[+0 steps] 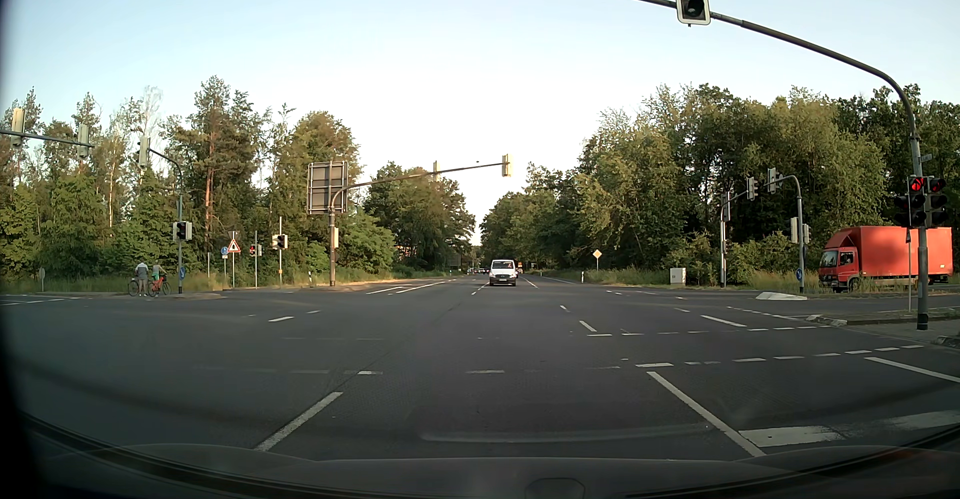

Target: Follow the waypoints while adhering to traffic rules and regulations

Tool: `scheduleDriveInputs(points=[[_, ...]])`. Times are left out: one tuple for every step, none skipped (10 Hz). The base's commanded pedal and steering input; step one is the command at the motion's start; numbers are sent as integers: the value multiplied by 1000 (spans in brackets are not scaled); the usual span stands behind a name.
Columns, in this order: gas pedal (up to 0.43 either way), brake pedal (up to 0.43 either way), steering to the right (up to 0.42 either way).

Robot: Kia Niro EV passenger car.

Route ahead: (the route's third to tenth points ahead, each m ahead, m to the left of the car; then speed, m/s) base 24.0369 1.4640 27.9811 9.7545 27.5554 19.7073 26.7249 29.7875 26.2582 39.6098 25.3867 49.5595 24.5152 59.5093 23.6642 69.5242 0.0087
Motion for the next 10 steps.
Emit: scheduleDriveInputs(points=[[0,348,-4],[0,348,-4],[0,348,-4],[0,348,-4],[0,341,-4],[0,348,-4],[0,348,-4],[0,341,-4],[0,348,-4],[0,348,-4]])
